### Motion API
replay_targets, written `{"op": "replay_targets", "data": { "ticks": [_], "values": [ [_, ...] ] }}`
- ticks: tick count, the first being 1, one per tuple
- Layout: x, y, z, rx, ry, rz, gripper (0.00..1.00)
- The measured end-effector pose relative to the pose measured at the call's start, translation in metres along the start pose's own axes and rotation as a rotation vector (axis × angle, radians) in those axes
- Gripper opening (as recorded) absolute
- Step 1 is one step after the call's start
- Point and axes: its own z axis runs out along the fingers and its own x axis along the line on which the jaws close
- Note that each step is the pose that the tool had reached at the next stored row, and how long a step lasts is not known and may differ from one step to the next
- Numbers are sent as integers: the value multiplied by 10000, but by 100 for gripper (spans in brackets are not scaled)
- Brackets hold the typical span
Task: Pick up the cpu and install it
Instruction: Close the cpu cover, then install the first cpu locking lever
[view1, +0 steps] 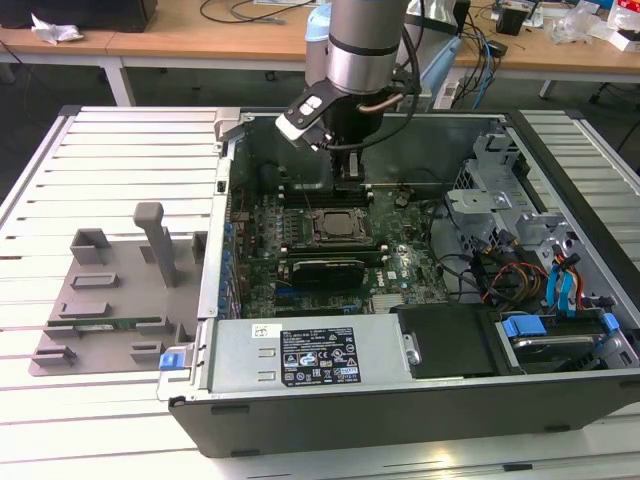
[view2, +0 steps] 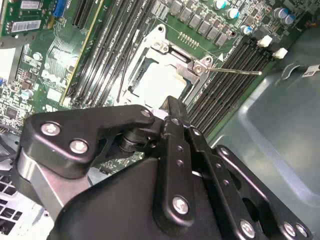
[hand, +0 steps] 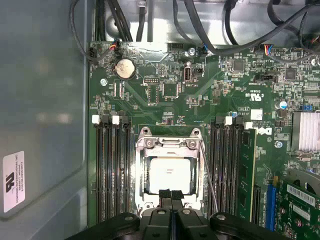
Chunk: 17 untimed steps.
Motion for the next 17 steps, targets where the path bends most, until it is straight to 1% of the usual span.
{"op": "replay_targets", "data": {
  "ticks": [5, 6, 8, 10, 12, 13, 15, 17],
  "values": [
    [0, 0, -16, 0, -2, 0, 11],
    [0, 0, -16, 0, -4, -70, 11],
    [-1, 0, -17, -2, -16, -453, 11],
    [-1, 0, -16, -8, -33, -1105, 11],
    [0, 0, -16, -12, -44, -1525, 11],
    [0, 0, -16, -14, -53, -1813, 11],
    [0, -1, -16, -17, -63, -2183, 11],
    [0, 0, -16, -22, -79, -2733, 11]
  ]
}}
